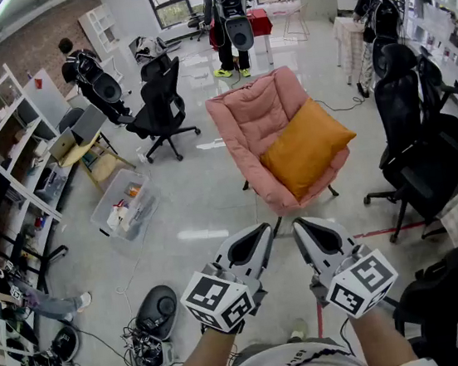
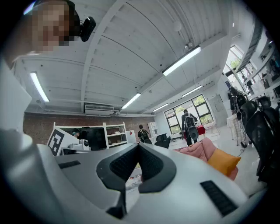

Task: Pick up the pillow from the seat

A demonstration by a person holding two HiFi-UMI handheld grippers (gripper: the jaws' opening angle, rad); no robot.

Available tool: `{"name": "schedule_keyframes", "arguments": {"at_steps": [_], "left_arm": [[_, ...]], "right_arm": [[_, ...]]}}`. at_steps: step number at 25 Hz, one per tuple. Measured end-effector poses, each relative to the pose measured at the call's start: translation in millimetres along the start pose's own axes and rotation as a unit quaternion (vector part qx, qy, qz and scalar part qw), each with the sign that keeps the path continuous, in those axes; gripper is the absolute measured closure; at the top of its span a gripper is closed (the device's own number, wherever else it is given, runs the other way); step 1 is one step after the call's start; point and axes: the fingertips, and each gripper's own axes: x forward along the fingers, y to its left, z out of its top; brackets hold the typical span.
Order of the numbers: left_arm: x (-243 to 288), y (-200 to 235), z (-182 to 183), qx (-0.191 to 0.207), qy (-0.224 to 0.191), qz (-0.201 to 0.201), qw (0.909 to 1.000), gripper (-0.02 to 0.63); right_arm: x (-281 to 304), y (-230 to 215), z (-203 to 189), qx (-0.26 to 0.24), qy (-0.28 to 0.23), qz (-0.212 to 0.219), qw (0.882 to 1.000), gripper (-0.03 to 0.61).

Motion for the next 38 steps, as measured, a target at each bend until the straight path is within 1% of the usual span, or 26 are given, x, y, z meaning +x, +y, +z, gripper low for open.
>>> {"name": "schedule_keyframes", "arguments": {"at_steps": [8, 10, 15, 19, 22, 28, 31, 35, 38], "left_arm": [[34, -21, -9, 0.002, 0.008, -0.008, 0.9999, 0.604], [42, -24, -11, 0.002, 0.01, -0.013, 0.9999, 0.604], [64, -20, -18, -0.006, 0.017, -0.023, 0.9996, 0.604], [87, -10, -23, -0.012, 0.018, -0.033, 0.9992, 0.604], [109, 3, -26, -0.013, 0.019, -0.039, 0.999, 0.604], [170, 42, -31, -0.018, 0.026, -0.054, 0.998, 0.604], [204, 64, -34, -0.013, 0.032, -0.068, 0.9971, 0.604], [247, 97, -32, -0.003, 0.036, -0.083, 0.9959, 0.604], [275, 130, -29, -0.011, 0.037, -0.091, 0.9951, 0.604]], "right_arm": [[-23, -35, 6, 0.006, -0.002, -0.012, 1.0, 0.565], [-26, -40, 6, 0.014, -0.008, -0.011, 1.0, 0.565], [-31, -55, 17, 0.08, -0.055, 0.023, 0.995, 0.561], [-26, -77, 15, 0.111, -0.063, 0.023, 0.992, 0.554], [-15, -99, 11, 0.123, -0.062, 0.014, 0.99, 0.543], [21, -153, 2, 0.117, -0.042, -0.014, 0.992, 0.541], [45, -185, 0, 0.112, -0.037, -0.037, 0.992, 0.541], [79, -228, 2, 0.115, -0.044, -0.076, 0.99, 0.541], [110, -256, 5, 0.116, -0.052, -0.096, 0.987, 0.534]]}}
